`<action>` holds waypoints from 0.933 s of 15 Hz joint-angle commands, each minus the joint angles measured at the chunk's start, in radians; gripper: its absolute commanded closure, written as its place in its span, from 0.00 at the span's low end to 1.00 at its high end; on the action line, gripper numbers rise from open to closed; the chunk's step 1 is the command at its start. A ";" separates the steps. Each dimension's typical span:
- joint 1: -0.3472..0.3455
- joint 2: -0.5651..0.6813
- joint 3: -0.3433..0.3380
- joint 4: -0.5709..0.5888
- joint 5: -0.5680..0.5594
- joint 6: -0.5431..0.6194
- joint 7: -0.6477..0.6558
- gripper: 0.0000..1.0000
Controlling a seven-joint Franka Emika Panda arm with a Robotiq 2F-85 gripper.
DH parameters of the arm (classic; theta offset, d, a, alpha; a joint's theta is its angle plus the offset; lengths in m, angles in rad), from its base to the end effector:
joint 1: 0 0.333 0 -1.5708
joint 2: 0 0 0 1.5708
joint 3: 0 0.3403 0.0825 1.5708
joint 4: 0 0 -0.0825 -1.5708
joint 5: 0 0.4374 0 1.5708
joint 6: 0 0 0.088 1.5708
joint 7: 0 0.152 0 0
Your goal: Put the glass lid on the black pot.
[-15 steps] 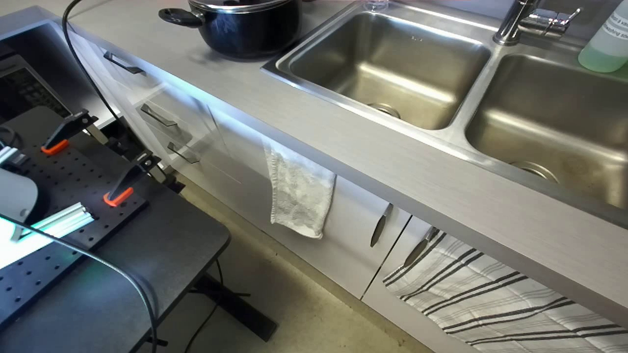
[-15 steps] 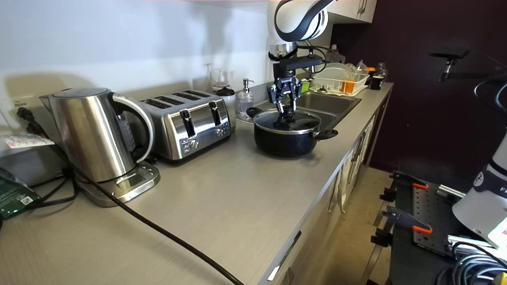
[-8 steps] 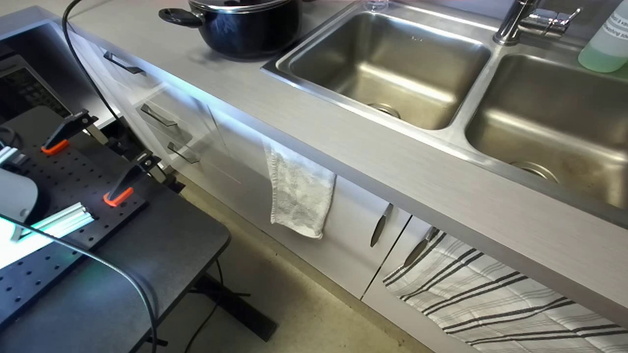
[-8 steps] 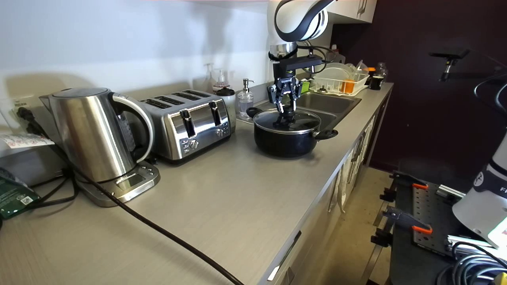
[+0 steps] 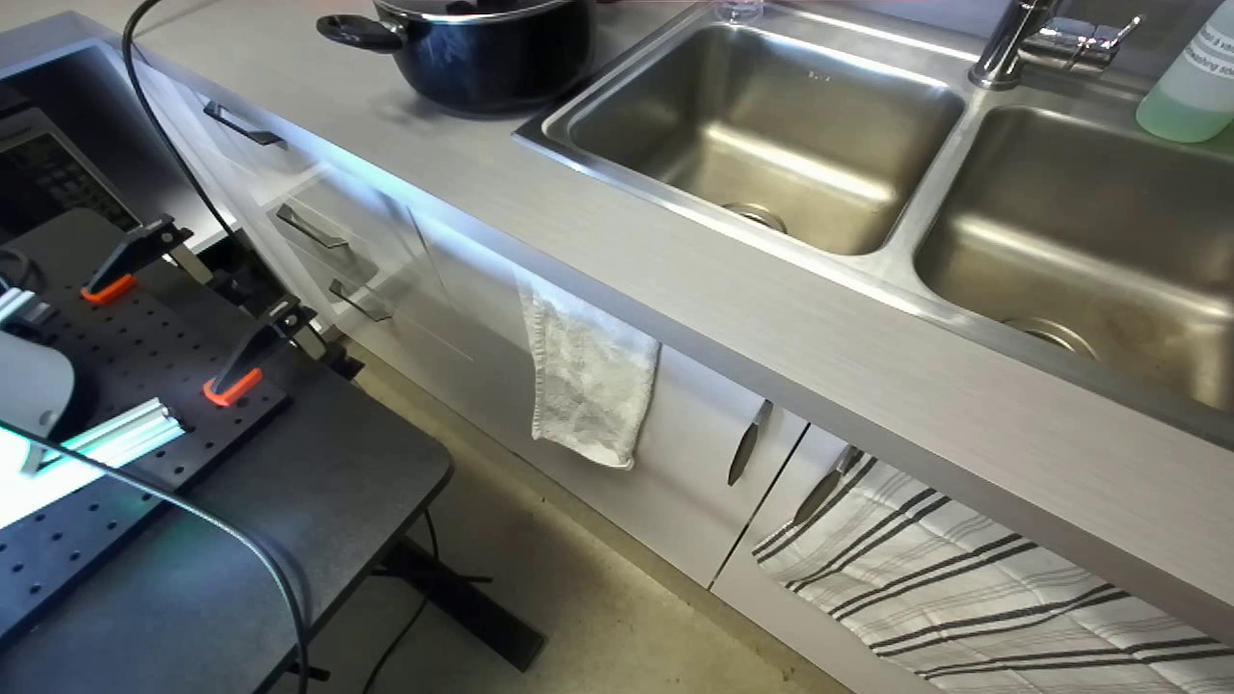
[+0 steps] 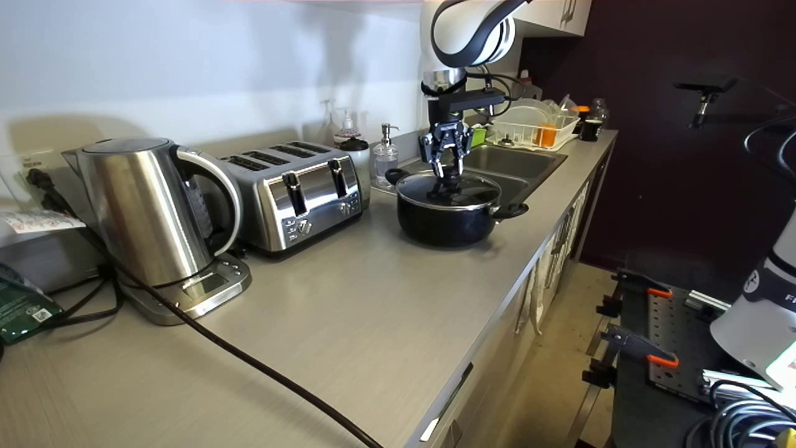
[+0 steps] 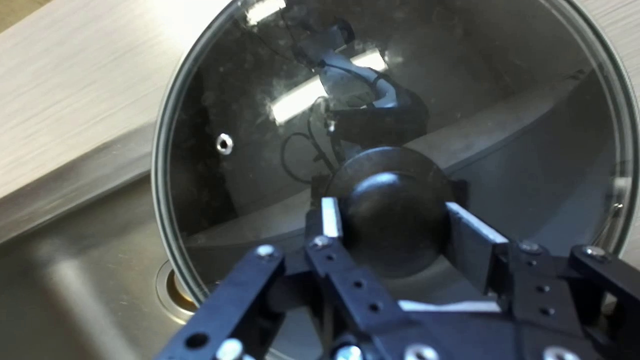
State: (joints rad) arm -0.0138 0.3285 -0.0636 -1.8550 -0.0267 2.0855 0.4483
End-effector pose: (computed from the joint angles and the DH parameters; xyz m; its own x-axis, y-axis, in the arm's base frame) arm 0.6638 -0.0526 0.2851 0.8697 -0.4886 -0.0696 -0.4833 -0.8718 0.0805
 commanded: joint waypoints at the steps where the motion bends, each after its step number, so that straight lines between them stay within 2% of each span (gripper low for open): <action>1: 0.003 0.007 -0.006 -0.017 0.012 0.034 -0.030 0.74; 4: 0.004 0.003 -0.005 -0.024 0.013 0.039 -0.036 0.74; 5: 0.004 0.000 -0.004 -0.027 0.013 0.043 -0.039 0.60; 6: 0.004 -0.003 -0.004 -0.029 0.014 0.045 -0.043 0.24; 7: 0.004 -0.009 -0.003 -0.034 0.016 0.050 -0.047 0.23; 10: 0.004 -0.024 0.000 -0.056 0.021 0.076 -0.064 0.04; 11: 0.004 -0.033 0.002 -0.069 0.023 0.087 -0.073 0.00; 14: 0.003 -0.068 0.007 -0.112 0.030 0.126 -0.108 0.00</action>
State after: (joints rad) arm -0.0097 0.3202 -0.0614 -1.8998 -0.0241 2.1643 0.3916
